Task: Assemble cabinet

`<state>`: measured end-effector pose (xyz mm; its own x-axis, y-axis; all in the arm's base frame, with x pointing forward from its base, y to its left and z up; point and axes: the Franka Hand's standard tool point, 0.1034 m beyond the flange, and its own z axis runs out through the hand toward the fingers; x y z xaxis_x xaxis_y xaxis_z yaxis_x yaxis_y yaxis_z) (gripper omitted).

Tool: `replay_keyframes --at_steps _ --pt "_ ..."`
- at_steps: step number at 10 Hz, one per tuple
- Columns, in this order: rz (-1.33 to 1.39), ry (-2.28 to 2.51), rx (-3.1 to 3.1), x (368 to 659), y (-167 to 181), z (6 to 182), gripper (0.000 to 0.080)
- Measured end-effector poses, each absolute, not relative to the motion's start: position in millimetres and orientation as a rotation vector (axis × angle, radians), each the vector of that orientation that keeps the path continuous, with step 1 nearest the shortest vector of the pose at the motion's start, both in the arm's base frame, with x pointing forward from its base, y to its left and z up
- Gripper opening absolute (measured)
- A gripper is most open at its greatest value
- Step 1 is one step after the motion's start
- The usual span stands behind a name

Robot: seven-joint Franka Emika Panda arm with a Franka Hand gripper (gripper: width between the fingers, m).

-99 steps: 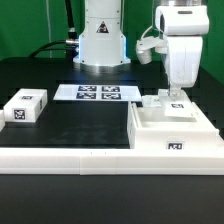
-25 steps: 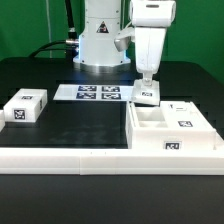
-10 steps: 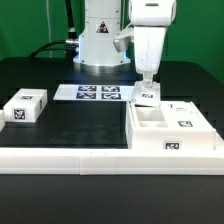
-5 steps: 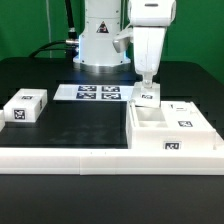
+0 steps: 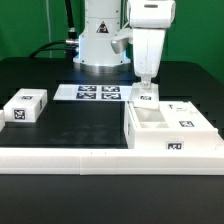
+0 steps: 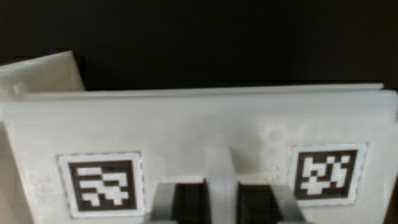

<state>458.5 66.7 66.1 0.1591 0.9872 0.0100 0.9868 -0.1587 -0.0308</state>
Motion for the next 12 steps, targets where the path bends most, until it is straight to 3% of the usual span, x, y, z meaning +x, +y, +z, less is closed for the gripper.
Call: replay_keyframes --at_steps 6,12 --pt "0.012 -2.08 -2.315 463.8 65.9 65.5 0.0068" --pt "-0.045 -2.162 -2.252 504.4 60.2 65.9 0.0068"
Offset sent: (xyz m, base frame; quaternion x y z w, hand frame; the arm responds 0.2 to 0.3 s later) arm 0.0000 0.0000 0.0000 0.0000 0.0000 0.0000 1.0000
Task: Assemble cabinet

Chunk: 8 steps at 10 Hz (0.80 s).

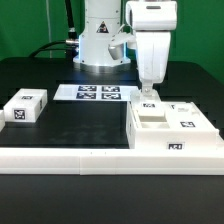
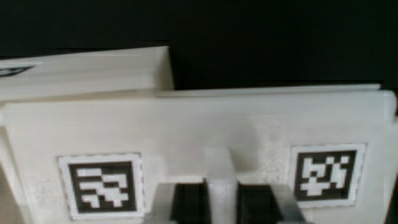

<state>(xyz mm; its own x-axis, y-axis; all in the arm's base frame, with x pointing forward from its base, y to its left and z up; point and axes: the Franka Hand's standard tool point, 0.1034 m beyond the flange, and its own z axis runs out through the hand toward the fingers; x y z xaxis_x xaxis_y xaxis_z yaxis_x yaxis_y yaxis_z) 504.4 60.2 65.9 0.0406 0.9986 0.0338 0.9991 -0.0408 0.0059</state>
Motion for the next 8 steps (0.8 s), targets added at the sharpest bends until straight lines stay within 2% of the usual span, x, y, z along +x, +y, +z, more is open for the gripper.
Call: replay_keyframes --at_steps 4,8 --pt "-0.048 -2.15 -2.265 504.5 60.2 66.0 0.0068" --pt "-0.097 -2.162 -2.266 542.4 54.7 65.7 0.0068"
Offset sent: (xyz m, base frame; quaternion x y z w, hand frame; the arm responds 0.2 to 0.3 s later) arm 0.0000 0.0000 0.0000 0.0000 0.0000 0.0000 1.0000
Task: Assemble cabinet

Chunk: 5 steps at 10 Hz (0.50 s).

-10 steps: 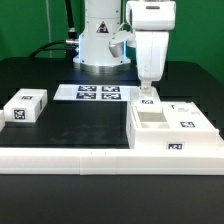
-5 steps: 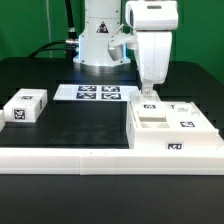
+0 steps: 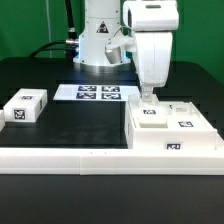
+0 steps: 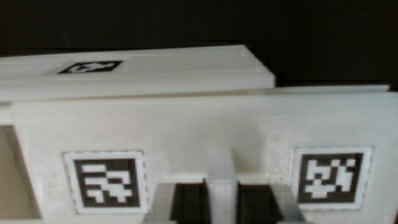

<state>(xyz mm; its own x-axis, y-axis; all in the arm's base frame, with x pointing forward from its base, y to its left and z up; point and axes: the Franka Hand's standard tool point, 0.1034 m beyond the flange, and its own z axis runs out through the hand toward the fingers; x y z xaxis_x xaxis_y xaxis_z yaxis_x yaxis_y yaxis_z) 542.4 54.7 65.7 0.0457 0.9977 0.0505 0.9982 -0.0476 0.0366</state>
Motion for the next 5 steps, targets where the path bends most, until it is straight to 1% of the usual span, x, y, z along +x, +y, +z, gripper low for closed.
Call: replay_keyframes --at_steps 1,2,5 --pt "-0.143 -2.169 -2.275 564.6 54.8 66.1 0.0068" --pt "-0.161 -2.168 -2.281 575.4 54.4 66.2 0.0069" --pt "-0.119 -2.181 -2.248 576.4 54.5 65.7 0.008"
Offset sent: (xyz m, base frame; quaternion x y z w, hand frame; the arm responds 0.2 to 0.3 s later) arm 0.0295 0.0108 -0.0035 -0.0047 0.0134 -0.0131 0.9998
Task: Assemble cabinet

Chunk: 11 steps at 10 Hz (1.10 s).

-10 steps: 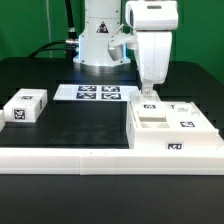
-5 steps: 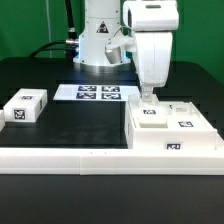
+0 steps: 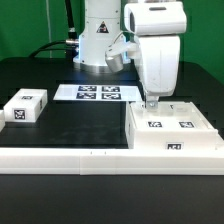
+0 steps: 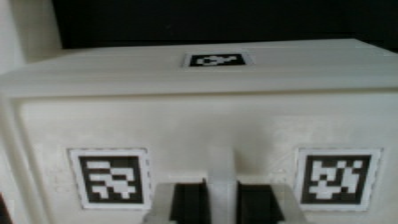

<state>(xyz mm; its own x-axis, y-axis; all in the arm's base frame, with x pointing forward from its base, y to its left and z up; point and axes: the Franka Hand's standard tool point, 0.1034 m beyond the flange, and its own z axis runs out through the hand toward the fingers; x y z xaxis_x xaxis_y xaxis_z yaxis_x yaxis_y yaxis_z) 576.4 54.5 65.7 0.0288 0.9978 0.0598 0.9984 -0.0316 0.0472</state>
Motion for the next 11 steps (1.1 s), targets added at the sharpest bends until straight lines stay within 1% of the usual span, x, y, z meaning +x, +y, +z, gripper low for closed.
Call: replay_keyframes --at_steps 1,3,5,6,8,9,10,11 --pt "-0.118 -2.18 -2.248 576.3 54.4 65.5 0.008" --pt "-0.118 -2.18 -2.248 576.2 54.4 65.4 0.0478" --pt "-0.118 -2.18 -2.248 576.2 54.4 65.4 0.0759" --pt "-0.118 -2.18 -2.248 576.2 54.4 65.4 0.0787" --pt "-0.12 -2.174 -2.255 575.5 54.5 66.1 0.0796" --pt "-0.144 -2.133 -2.313 566.8 55.5 73.1 0.0797" --pt "-0.131 -2.039 -2.401 549.7 58.9 82.0 0.0797" --pt "-0.129 -1.937 -2.488 542.2 63.8 88.8 0.0797"
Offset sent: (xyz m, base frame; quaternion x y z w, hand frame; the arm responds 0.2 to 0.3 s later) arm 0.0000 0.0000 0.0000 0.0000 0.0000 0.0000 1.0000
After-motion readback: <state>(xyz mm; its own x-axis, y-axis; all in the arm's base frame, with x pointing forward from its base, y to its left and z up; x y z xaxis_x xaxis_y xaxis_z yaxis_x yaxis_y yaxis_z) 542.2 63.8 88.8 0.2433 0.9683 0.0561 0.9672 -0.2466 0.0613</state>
